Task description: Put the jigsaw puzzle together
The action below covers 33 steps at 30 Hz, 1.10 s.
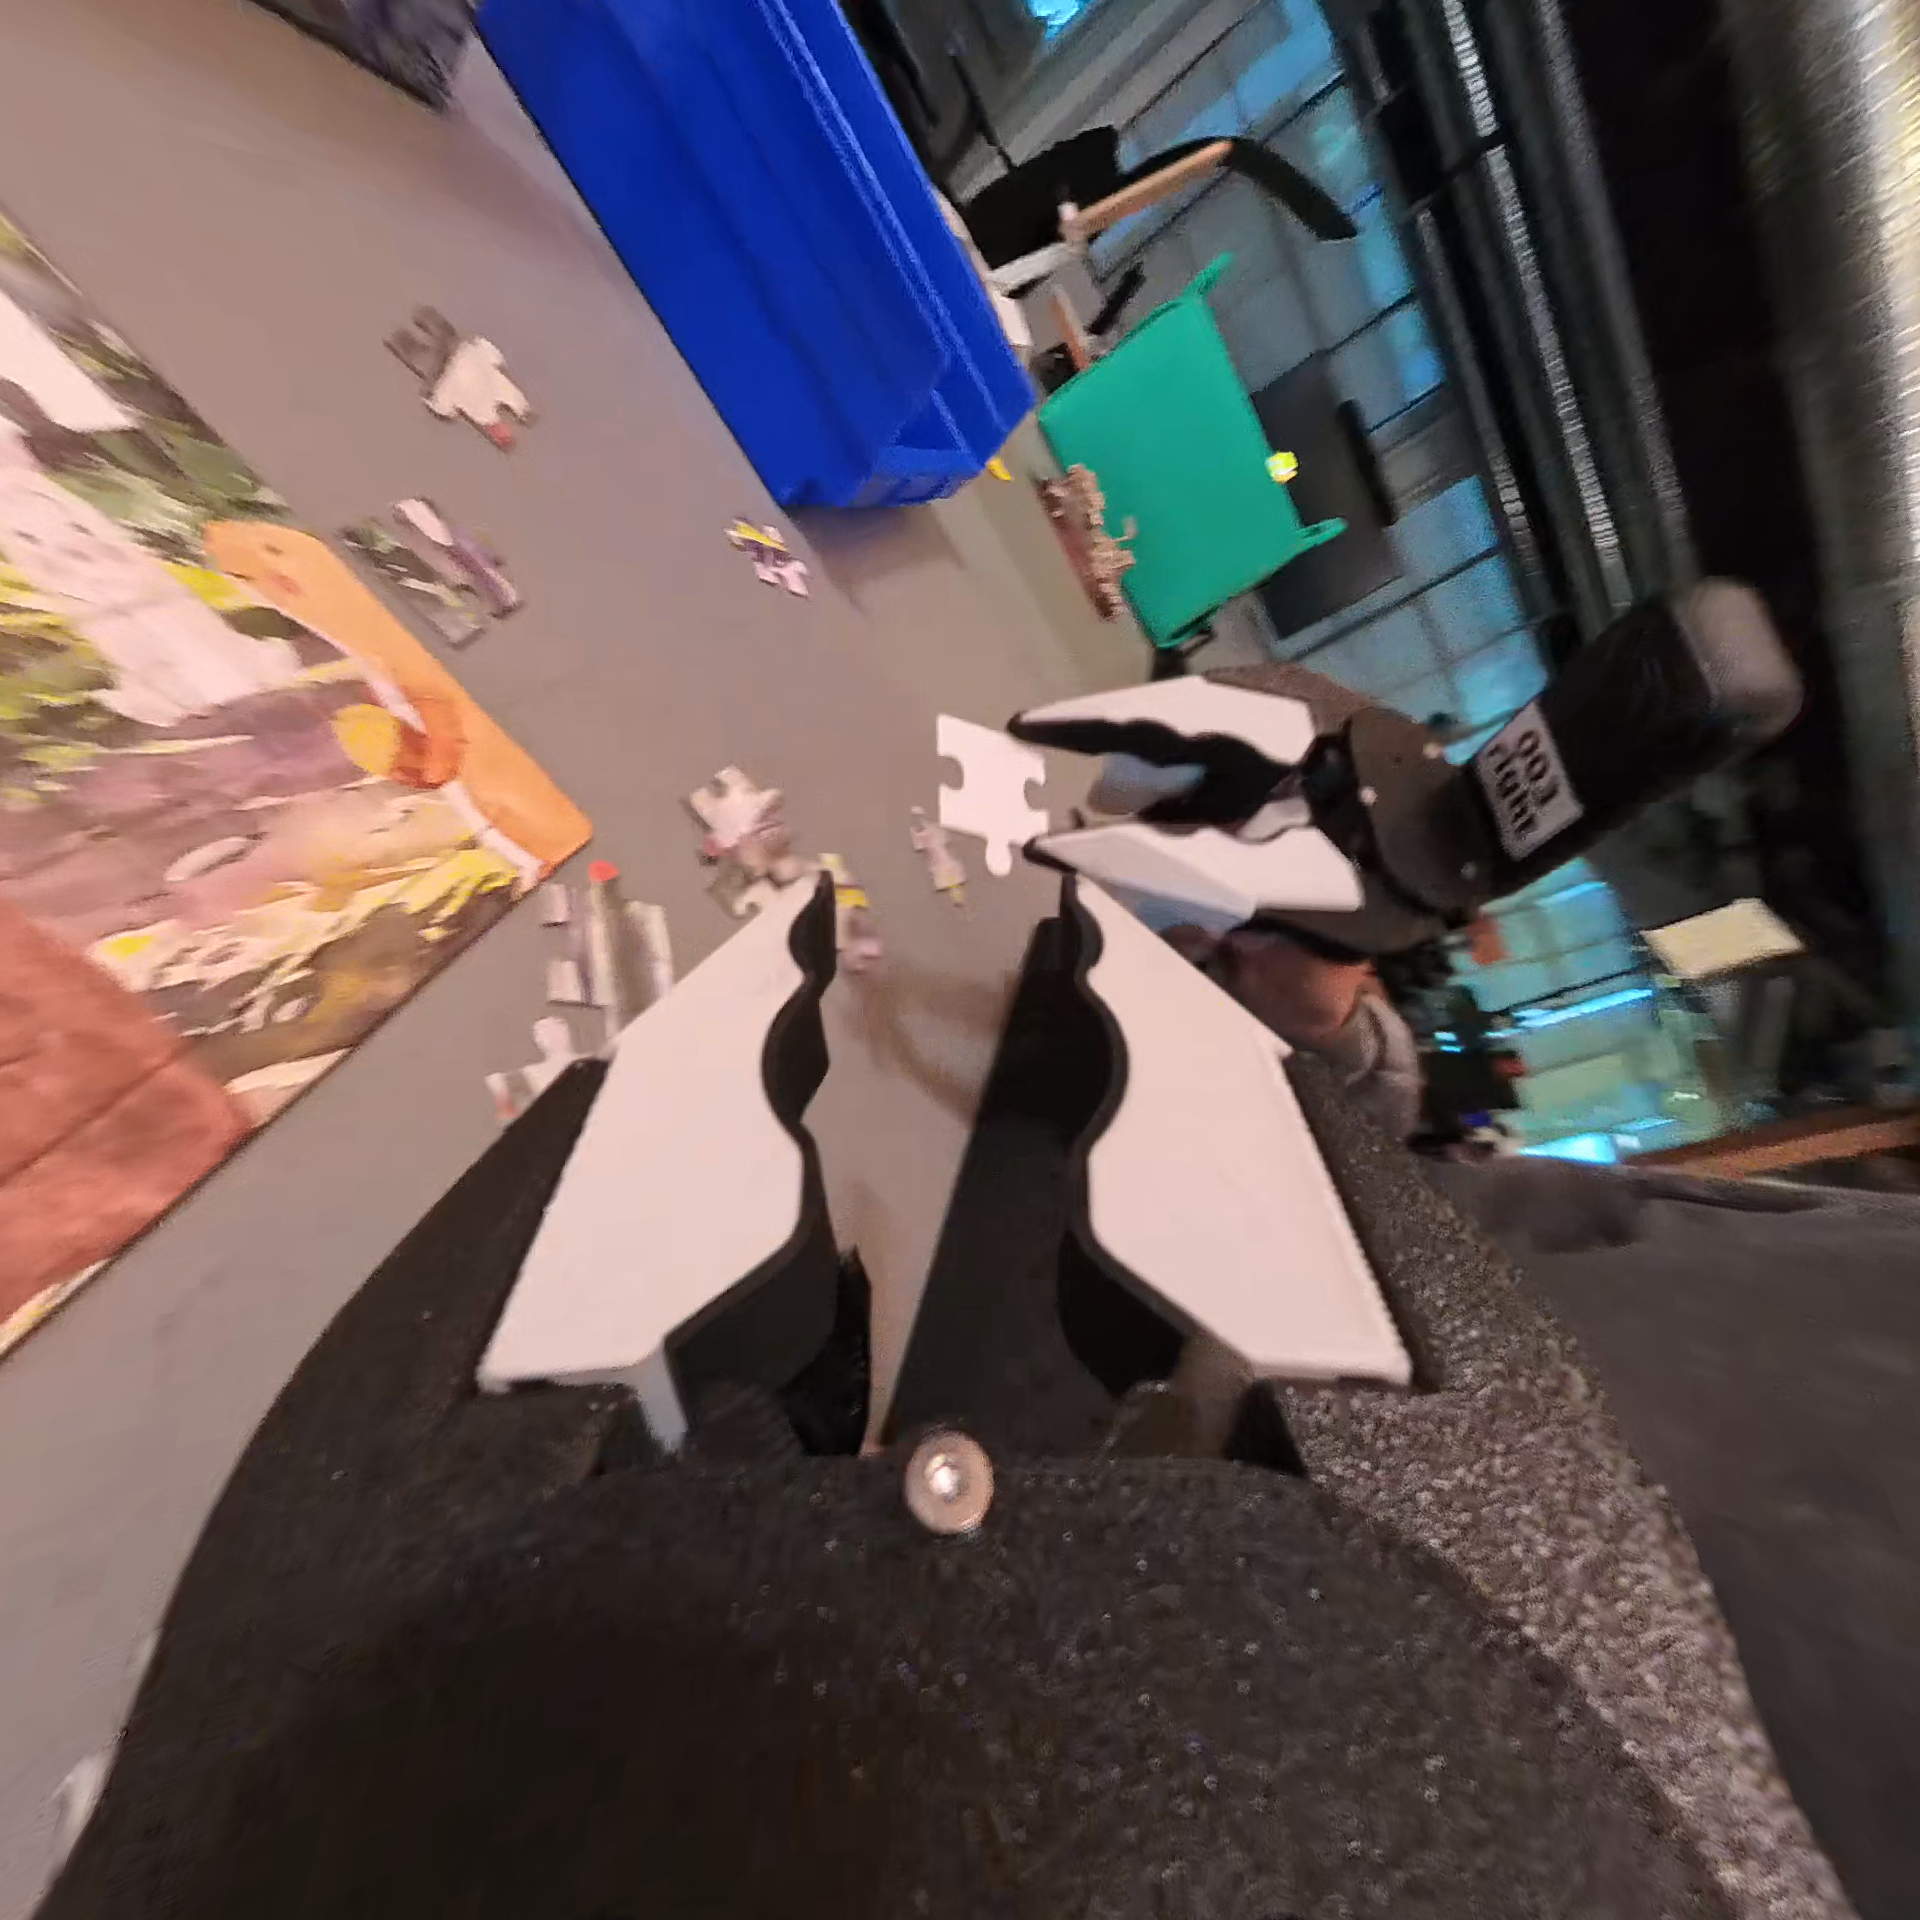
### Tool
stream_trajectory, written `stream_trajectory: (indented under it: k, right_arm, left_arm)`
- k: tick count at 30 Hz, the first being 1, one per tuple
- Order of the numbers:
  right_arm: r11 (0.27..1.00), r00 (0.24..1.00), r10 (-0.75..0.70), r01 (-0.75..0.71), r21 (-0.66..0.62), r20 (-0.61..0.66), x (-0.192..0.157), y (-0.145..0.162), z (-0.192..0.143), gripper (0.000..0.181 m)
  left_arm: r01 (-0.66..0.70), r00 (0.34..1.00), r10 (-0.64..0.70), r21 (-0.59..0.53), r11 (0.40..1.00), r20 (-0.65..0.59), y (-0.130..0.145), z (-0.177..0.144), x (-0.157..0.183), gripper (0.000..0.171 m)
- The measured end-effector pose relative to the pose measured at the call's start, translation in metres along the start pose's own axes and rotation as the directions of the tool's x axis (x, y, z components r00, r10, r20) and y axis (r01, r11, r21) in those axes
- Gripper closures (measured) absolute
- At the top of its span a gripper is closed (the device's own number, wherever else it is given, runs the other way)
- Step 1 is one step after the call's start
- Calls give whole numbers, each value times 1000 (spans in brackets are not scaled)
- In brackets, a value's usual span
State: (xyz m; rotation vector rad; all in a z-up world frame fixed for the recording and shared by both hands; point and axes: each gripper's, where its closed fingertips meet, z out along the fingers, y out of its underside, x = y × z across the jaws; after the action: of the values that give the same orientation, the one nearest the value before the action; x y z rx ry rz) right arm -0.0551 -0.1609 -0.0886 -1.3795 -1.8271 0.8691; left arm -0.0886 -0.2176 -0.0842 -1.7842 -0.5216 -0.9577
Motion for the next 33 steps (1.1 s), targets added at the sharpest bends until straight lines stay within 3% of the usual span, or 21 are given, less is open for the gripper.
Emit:
stream_trajectory:
  k: [4,8,9,11,12,14,15,16,17,18,19,20,21,22,24,27,33]
  right_arm:
    - [996,997,-60,57,70,50,-26,-20,4,150]
    - [990,992,-92,81,117,88,-40,-29,6,150]
    - [989,991,-97,85,121,94,-41,-29,7,150]
    - [987,989,-102,87,132,107,-44,-27,10,149]
    - [988,989,-89,73,137,118,-45,-26,11,148]
    - [991,987,-33,12,133,154,-44,-23,13,144]
    - [991,987,4,-26,129,163,-41,-21,15,140]
    - [990,986,44,-64,125,162,-36,-19,17,138]
    - [986,986,79,-99,133,150,-29,-18,18,138]
    - [980,983,104,-127,156,151,-26,-19,20,138]
    - [968,978,122,-155,198,171,-26,-22,21,139]
    - [950,968,145,-194,244,204,-28,-26,23,142]
    - [930,952,178,-245,273,250,-32,-28,26,144]
    - [922,928,202,-288,258,312,-39,-28,30,142]
    - [930,913,203,-293,221,355,-45,-28,33,136]
    - [926,923,198,-286,246,328,-36,-28,33,141]
    - [900,910,261,-350,258,323,-20,-25,30,142]
  left_arm:
    - [88,987,-94,-52,995,-134,3,10,13,128]
    - [175,963,-195,-118,977,-187,16,13,15,133]
    - [212,948,-233,-116,970,-218,15,12,17,139]
    - [264,915,-282,-99,959,-290,10,9,22,170]
    - [260,914,-278,-97,961,-297,9,8,23,171]
    - [138,963,-153,-81,987,-221,11,5,15,171]
    - [-12,992,4,-62,998,-126,9,2,8,171]
    - [-226,974,227,-66,972,10,5,-3,-2,171]
    - [-478,854,492,-119,870,172,-3,-12,-16,171]
    - [-707,595,744,-241,665,305,-14,-23,-28,171]
    - [-836,246,903,-394,382,352,-25,-34,-34,171]
    - [-846,-81,944,-523,104,319,-34,-42,-34,171]
    - [-786,-325,908,-609,-104,265,-40,-48,-34,171]
    - [-712,-478,850,-664,-227,222,-46,-52,-35,170]
    - [-635,-597,784,-696,-335,168,-48,-54,-38,170]
    - [-558,-695,707,-721,-412,133,-51,-53,-40,171]
    - [-528,-699,711,-730,-433,84,-50,-39,-53,171]
